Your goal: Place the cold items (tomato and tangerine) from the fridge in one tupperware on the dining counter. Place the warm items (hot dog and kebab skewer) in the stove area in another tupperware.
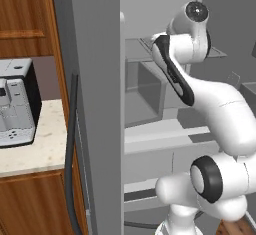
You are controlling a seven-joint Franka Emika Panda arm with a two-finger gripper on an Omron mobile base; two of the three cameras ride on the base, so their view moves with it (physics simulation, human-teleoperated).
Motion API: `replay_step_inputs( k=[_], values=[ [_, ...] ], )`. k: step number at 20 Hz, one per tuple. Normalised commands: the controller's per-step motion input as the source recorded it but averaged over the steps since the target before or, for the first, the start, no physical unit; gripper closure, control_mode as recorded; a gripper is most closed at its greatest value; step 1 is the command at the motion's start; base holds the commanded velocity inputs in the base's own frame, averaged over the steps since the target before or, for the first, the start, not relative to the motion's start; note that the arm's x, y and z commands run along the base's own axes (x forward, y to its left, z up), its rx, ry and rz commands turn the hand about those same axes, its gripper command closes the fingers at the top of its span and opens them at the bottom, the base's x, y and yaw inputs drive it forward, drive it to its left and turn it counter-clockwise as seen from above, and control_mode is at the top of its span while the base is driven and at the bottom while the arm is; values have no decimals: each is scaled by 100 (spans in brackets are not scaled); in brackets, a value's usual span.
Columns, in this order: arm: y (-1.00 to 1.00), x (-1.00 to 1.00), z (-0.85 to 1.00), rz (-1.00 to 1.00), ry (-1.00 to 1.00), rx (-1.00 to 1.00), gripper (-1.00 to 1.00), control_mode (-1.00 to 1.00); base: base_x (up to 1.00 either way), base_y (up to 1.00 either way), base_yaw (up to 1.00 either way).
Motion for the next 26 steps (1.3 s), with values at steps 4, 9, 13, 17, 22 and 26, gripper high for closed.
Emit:
replay_step_inputs(
  k=[4, 9, 13, 17, 22, 26],
  values=[
    [0, -100, -6, 0, -35, 3, 100, -100, 0, 0, 0],
    [0, -100, -1, 0, -12, 10, 100, -100, 0, 0, 0],
    [0, -100, 3, 0, 2, 13, 100, -100, 0, 0, 0],
    [0, -91, 11, 0, 22, 4, 100, -100, 0, 0, 0],
    [0, -96, 0, 0, 10, 0, 100, -100, 0, 0, 0],
    [1, -73, -8, 0, 13, 0, 100, -100, 0, 0, 0]
  ],
)
